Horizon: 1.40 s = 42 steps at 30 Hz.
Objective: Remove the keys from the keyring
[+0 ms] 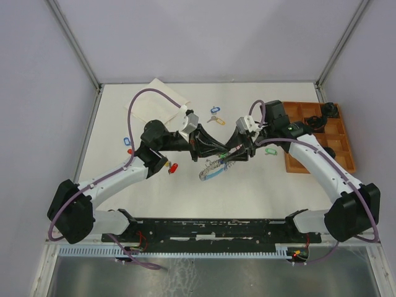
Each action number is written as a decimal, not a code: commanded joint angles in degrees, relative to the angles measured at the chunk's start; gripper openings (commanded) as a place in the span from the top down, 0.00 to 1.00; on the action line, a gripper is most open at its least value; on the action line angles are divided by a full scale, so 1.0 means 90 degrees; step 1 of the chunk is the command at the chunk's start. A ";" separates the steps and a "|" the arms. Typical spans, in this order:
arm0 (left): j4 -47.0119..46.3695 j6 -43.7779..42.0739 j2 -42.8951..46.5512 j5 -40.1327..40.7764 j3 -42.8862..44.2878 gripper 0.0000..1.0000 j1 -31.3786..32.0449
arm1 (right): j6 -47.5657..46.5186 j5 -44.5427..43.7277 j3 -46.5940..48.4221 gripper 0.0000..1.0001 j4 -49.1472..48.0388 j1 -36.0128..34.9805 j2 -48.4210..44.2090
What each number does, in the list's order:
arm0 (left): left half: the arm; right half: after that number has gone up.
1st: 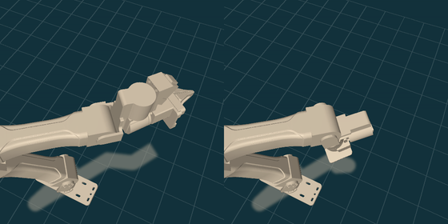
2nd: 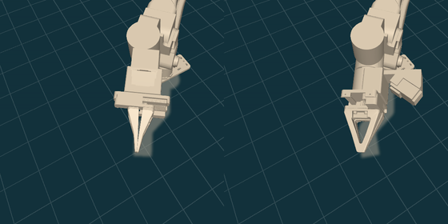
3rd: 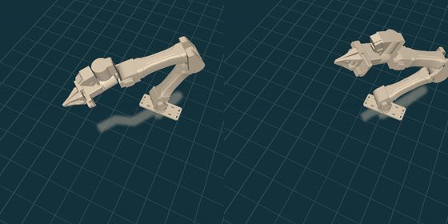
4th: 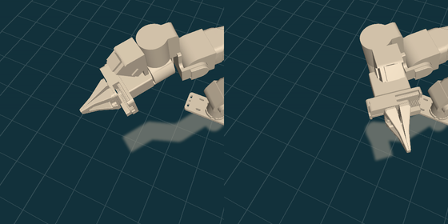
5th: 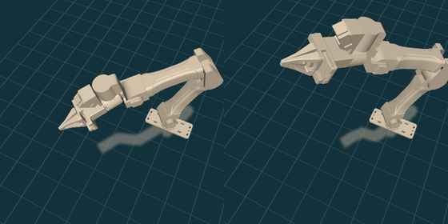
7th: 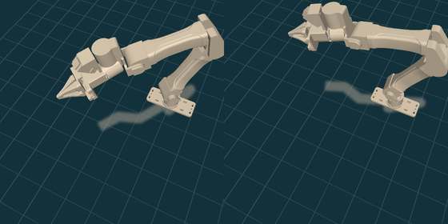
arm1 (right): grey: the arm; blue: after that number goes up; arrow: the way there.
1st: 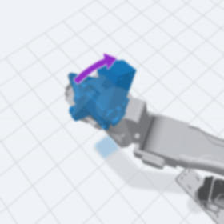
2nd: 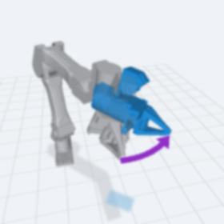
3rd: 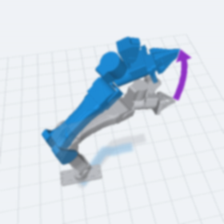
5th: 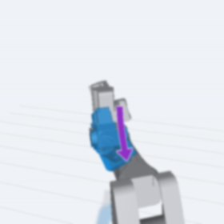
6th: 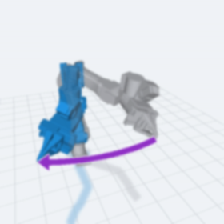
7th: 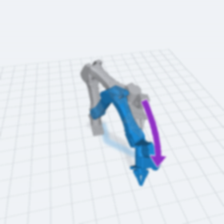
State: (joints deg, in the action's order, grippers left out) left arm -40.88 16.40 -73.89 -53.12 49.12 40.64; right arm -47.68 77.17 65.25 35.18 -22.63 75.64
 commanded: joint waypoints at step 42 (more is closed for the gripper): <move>-0.0085 -0.0394 0.0822 0.1474 -0.0339 0.97 0.0158 | 0.0071 -0.1780 0.1069 0.46 0.1190 0.0866 -0.0453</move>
State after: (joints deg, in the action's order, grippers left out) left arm -40.29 16.14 -69.87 -46.52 46.65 41.43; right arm -59.22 58.76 75.40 57.93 -15.38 73.06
